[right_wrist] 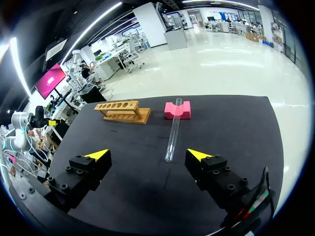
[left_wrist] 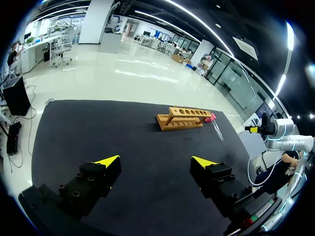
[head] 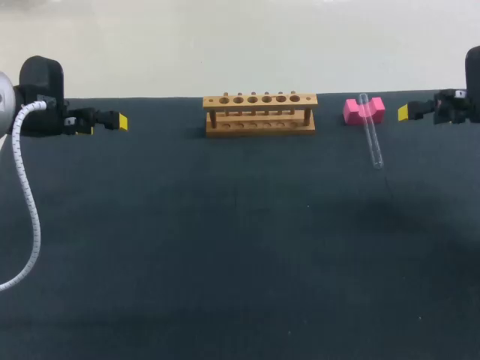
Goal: Grasp the test tube, adjust it, and insert it.
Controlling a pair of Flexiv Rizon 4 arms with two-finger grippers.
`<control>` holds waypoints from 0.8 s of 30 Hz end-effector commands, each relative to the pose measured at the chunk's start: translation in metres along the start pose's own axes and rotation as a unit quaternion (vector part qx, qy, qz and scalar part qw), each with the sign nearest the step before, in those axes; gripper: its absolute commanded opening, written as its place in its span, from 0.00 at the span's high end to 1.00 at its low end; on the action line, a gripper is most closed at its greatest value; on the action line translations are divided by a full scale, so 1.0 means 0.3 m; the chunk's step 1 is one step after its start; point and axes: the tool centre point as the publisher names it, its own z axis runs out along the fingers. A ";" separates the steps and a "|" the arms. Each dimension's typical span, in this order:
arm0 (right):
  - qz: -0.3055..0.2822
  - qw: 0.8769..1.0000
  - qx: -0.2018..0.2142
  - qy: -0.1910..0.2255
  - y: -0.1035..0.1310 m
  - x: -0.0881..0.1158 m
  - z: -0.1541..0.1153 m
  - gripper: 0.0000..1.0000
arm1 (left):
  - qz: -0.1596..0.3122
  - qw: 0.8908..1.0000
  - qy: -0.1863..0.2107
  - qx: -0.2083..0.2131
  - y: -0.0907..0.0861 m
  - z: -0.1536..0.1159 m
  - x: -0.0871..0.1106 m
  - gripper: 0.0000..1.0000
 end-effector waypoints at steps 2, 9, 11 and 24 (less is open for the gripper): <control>0.000 1.000 0.000 0.000 -0.001 0.000 0.002 0.00 | 0.000 1.000 0.003 -0.001 -0.002 0.002 -0.005 0.00; 0.000 1.000 0.000 0.000 -0.001 0.000 0.002 0.00 | 0.000 1.000 0.003 -0.001 -0.002 0.002 -0.005 0.00; 0.000 1.000 0.000 0.000 -0.001 0.000 0.002 0.00 | 0.000 1.000 0.003 -0.001 -0.002 0.002 -0.005 0.00; 0.000 1.000 0.000 0.000 -0.001 0.000 0.002 0.00 | 0.077 0.994 -0.008 0.072 0.040 0.025 -0.045 0.00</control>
